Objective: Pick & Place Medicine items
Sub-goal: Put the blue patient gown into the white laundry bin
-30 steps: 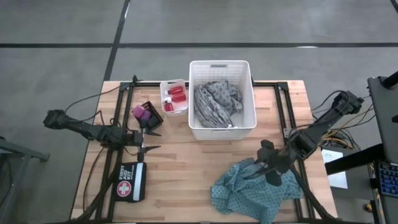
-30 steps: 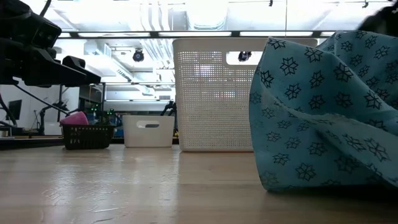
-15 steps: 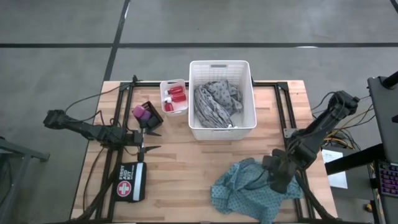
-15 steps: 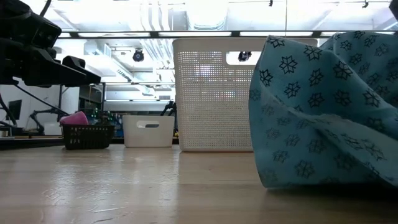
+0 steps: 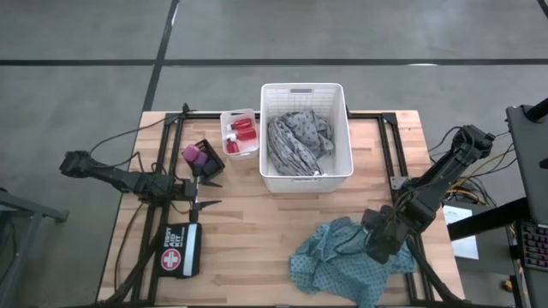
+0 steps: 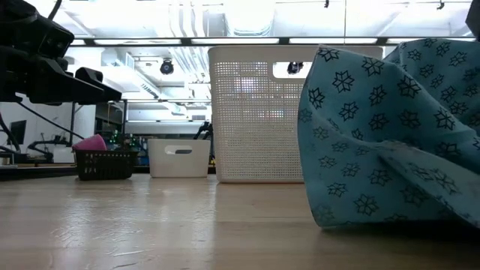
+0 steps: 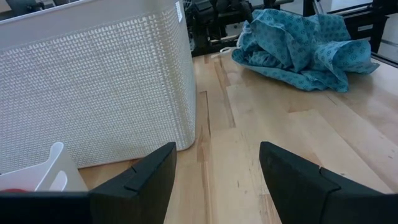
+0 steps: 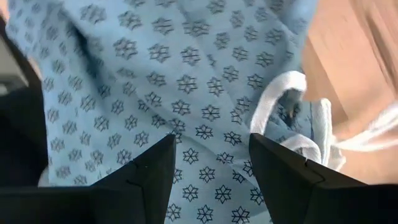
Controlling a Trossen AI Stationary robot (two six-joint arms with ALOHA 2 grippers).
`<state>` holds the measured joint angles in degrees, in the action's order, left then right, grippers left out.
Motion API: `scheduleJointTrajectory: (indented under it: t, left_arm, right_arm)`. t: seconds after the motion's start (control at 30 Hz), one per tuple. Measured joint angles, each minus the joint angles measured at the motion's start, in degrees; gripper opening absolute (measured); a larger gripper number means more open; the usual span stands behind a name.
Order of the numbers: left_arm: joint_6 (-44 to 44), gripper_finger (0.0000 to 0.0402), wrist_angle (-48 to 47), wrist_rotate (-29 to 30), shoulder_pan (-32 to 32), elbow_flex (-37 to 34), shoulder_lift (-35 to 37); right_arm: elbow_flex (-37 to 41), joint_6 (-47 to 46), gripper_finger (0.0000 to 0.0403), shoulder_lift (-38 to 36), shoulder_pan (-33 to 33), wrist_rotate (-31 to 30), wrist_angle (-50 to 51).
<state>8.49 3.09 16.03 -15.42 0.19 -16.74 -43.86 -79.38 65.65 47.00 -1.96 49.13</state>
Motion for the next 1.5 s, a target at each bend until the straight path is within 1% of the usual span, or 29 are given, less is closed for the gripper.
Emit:
scheduleJointTrajectory:
  t: [0.07,0.17,0.23,0.37,0.4,0.47,0.57,0.67,0.77,0.93,1.23,1.5]
  left_arm:
    - [0.0,0.0236,0.0,0.0,0.0,0.0,0.0]
    - [0.0,0.0236,0.0,0.0,0.0,0.0,0.0]
    - [0.0,0.0236,0.0,0.0,0.0,0.0,0.0]
    - [0.0,0.0236,0.0,0.0,0.0,0.0,0.0]
    - [0.0,0.0236,0.0,0.0,0.0,0.0,0.0]
    - [0.0,0.0236,0.0,0.0,0.0,0.0,0.0]
    - [0.0,0.0236,0.0,0.0,0.0,0.0,0.0]
    - [0.0,0.0236,0.0,0.0,0.0,0.0,0.0]
    - [0.0,0.0236,0.0,0.0,0.0,0.0,0.0]
    - [0.0,0.0236,0.0,0.0,0.0,0.0,0.0]
    - [0.0,0.0236,0.0,0.0,0.0,0.0,0.0]
    - [0.0,0.0236,0.0,0.0,0.0,0.0,0.0]
  right_arm:
    - [0.0,-3.1,0.0202,0.0,0.0,-0.6,0.1]
    - [0.0,-4.5,0.0215,0.1,0.0,-1.3,0.7]
    - [0.0,-5.4,0.0234,0.1,0.0,-3.0,0.9]
    - [0.0,-15.4,0.0286,0.1,0.0,-7.7,1.7]
    - [0.0,-16.1,0.0299,0.1,0.0,-8.4,1.7]
    - [0.0,-12.7,0.0320,0.1,0.0,-8.5,1.2]
    - [-0.3,-4.3,0.0344,0.1,0.0,-6.2,1.1]
    - [-1.0,-0.8,0.0356,0.1,0.0,-3.5,0.8]
    - [-1.8,1.8,0.0359,0.1,0.0,-2.7,0.6]
    - [-3.1,3.9,0.0363,0.0,0.0,-2.9,1.5]
    - [-3.1,6.5,0.0398,0.1,0.0,-3.0,1.6]
    - [-3.7,9.9,0.0400,0.1,0.0,-2.9,1.4]
